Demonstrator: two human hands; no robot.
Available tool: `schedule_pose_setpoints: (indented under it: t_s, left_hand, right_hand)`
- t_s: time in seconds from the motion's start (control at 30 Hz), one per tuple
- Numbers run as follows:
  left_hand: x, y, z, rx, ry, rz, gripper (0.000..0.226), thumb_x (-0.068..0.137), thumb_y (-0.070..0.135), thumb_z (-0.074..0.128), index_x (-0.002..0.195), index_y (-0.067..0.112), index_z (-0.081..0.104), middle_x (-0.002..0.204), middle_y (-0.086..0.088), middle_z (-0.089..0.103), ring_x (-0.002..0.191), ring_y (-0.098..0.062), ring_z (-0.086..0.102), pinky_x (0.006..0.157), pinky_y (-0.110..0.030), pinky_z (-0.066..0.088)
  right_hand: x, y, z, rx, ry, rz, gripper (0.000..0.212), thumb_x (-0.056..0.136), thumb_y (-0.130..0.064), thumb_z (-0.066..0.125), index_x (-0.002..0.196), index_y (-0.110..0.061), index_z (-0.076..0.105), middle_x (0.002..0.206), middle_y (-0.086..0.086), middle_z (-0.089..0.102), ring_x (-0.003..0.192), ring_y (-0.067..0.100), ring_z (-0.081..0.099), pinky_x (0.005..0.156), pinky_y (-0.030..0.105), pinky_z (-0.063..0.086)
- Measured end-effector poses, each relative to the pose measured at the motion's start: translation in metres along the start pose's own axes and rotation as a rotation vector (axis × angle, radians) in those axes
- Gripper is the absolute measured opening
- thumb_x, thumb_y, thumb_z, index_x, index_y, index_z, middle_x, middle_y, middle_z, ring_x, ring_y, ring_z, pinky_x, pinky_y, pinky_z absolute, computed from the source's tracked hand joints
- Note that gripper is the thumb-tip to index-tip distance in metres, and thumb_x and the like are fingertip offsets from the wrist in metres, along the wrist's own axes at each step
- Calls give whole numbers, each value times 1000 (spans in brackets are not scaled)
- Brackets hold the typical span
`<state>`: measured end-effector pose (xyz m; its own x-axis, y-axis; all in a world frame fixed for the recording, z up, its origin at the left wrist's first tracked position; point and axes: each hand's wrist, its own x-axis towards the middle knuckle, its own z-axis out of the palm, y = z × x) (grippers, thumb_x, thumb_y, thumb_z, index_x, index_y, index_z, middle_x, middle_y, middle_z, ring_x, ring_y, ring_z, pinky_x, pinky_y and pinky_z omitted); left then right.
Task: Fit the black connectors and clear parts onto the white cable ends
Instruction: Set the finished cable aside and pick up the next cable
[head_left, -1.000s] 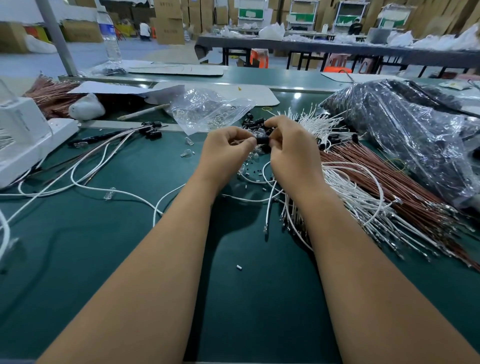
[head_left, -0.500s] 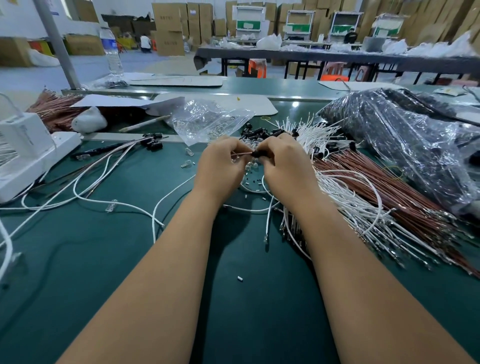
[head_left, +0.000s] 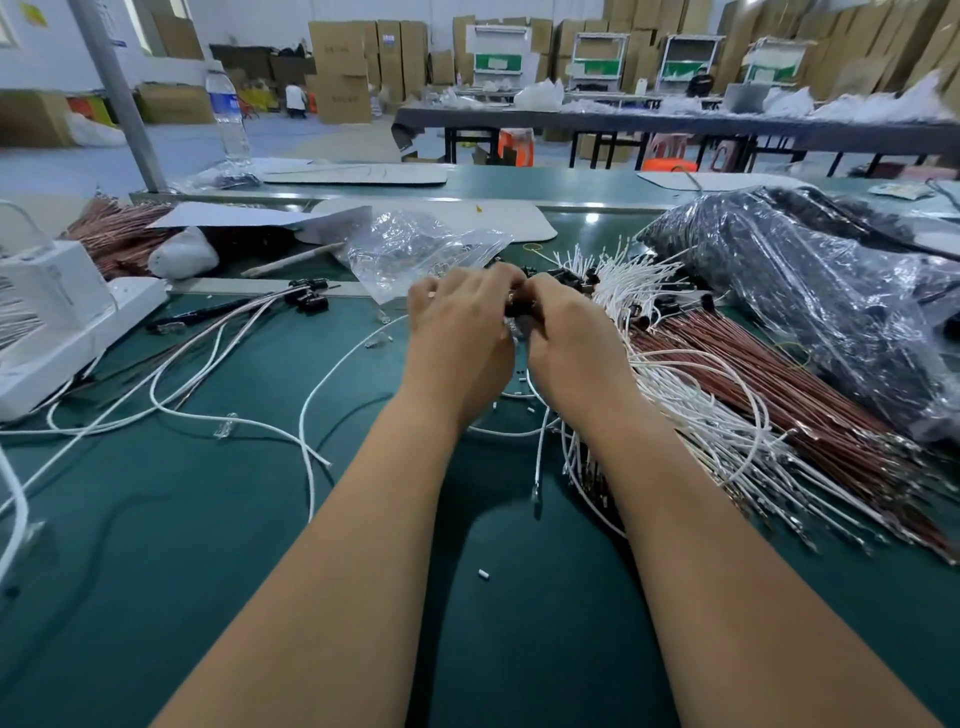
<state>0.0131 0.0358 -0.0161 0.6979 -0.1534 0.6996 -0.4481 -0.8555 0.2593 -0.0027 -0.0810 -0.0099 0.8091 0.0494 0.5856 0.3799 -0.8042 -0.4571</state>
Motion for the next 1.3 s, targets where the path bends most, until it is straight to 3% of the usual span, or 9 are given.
schedule_pose_setpoints:
  t_s: [0.17,0.27,0.43,0.53,0.63,0.8,0.93,1.1,1.3]
  left_hand:
    - [-2,-6,0,-144,15,-64,56,77,-5,49,124,24,54,102,3,67,109,-21,50,87,-32,24]
    - [0,-11,1,-150,20,-130,50,84,0,51,126,27,52,93,7,65,105,-18,51,83,-29,20]
    - [-2,-27,-3,-105,29,-353,40,83,3,50,111,29,62,93,10,67,105,-20,49,80,-29,17]
    - [-3,-16,-2,-79,33,-254,28,80,11,54,95,30,69,103,13,67,106,-17,48,80,-31,17]
    - [-3,-3,1,-47,-12,-103,17,83,22,59,95,29,70,105,11,68,107,-16,50,88,-34,17]
    - [-1,-7,0,-103,-54,-208,16,89,29,60,99,33,72,94,14,68,112,-15,47,80,-31,14]
    - [-1,-12,0,-113,-65,-235,13,90,28,62,96,31,73,78,18,57,110,-14,45,74,-30,11]
    - [-2,-16,-2,-131,-34,-260,14,91,28,61,100,31,71,81,18,56,106,-13,43,77,-31,14]
    - [-1,-16,-5,-170,-41,-245,15,91,25,61,102,26,71,89,11,63,108,-19,44,83,-31,22]
  right_hand:
    - [-1,-8,0,24,-29,15,19,92,-5,51,109,-11,58,100,9,67,90,28,60,75,38,48]
    - [-2,-5,0,-128,-18,13,19,91,-3,50,107,-13,55,94,5,66,83,27,59,63,34,41]
    - [-3,-1,-2,-200,-61,14,19,90,-1,50,104,-13,54,91,5,64,78,25,57,61,33,42]
    - [-3,-1,0,-124,-78,14,18,93,-4,49,107,-14,55,92,5,65,78,24,56,62,32,39]
    - [-2,1,0,-39,-88,50,16,95,-10,50,108,-15,56,94,5,65,82,25,57,67,35,45]
    - [-2,2,0,83,-77,81,14,95,-14,53,106,-19,59,94,-1,64,82,18,56,68,32,43]
    - [-1,5,1,94,-52,146,10,96,-17,50,102,-18,58,88,-3,60,78,17,54,64,31,39]
    - [1,11,1,164,-34,233,8,99,-22,48,91,-22,52,81,-9,56,71,0,48,57,23,33]
    - [2,13,3,266,22,220,13,95,-17,55,85,-24,57,73,-14,57,67,0,52,58,20,37]
